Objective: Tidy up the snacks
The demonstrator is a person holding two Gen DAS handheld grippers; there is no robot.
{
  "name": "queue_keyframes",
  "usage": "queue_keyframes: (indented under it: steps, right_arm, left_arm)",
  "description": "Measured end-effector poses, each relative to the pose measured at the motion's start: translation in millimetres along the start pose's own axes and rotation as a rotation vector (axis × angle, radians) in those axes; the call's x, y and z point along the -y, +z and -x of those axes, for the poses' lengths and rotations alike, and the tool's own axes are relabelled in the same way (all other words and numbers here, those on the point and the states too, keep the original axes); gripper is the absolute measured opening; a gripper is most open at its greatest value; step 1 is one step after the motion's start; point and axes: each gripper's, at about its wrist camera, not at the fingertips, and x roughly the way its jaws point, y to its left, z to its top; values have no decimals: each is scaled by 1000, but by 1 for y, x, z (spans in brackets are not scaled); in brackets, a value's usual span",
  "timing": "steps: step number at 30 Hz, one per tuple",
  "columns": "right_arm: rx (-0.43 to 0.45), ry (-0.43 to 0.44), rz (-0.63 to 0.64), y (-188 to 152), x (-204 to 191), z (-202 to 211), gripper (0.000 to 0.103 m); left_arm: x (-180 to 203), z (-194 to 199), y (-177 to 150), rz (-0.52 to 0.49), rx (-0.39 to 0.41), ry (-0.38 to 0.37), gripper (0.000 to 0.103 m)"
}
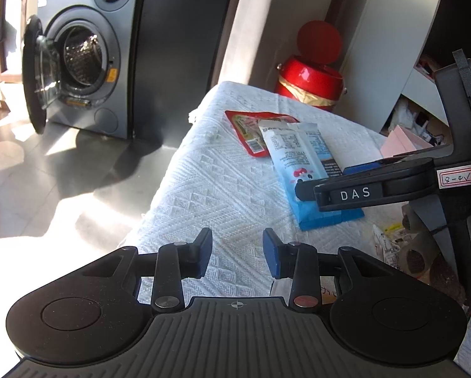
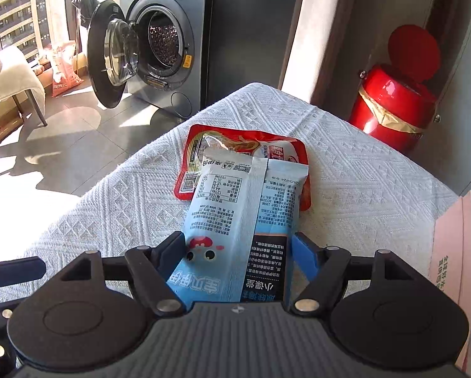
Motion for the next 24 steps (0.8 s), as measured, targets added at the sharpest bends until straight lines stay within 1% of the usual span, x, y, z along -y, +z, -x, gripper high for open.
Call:
queue_keyframes:
  steps: [2, 3, 4, 5, 6, 7, 9, 11, 12, 13, 15, 17, 19, 20, 22, 23, 24]
  right_arm:
    - [-24, 43, -6, -11, 7, 10, 73]
    - [-31, 58, -15, -16, 11, 14, 61]
    - [-48, 67, -26, -23, 17, 20, 43]
    - [-60, 67, -30, -29, 22, 24, 38]
    - [-70, 72, -37, -35, 27, 30, 28]
    - [-80, 80, -48, -42, 33, 35, 22]
    - [-80, 81, -66, -50, 41, 44, 22]
    - [-67, 79, -88, -51, 48, 51, 24]
    - [-60, 84, -102, -50, 51, 53, 33]
    - [-48, 94, -132, -46, 54, 53, 53]
    - [-24, 117, -196, -38, 59, 51, 72]
    - [-12, 147, -258, -24, 58, 38, 72]
    - [-36, 161, -291, -8, 51, 20, 72]
    - [-50, 151, -294, 0, 47, 10, 72]
    - [-74, 92, -283, 12, 38, -8, 73]
    - [-98, 79, -273, 17, 35, -18, 74]
    - [-106, 90, -278, 20, 34, -23, 80]
  left_arm:
    - [3, 0, 0, -5, 0, -11, 40]
    - [5, 0, 0, -11, 0, -15, 40]
    - [6, 1, 0, -15, 0, -19, 40]
    - [7, 0, 0, -17, 0, -21, 40]
    - [9, 0, 0, -19, -1, -21, 40]
    - [11, 0, 0, -21, -1, -19, 40]
    - [16, 0, 1, -29, -1, -18, 39]
    - [22, 3, 0, -47, -2, -20, 39]
    - [25, 5, 0, -58, -2, -18, 39]
    - [27, 8, -1, -67, -2, -16, 39]
    - [28, 16, -3, -81, -7, -10, 39]
    - [27, 24, -5, -83, -18, -27, 40]
    - [23, 32, -7, -81, -29, -40, 40]
    - [22, 36, -8, -83, -28, -35, 40]
    - [18, 46, -10, -76, -28, -24, 40]
    - [15, 49, -10, -64, -32, -32, 40]
    - [13, 51, -10, -54, -38, -42, 40]
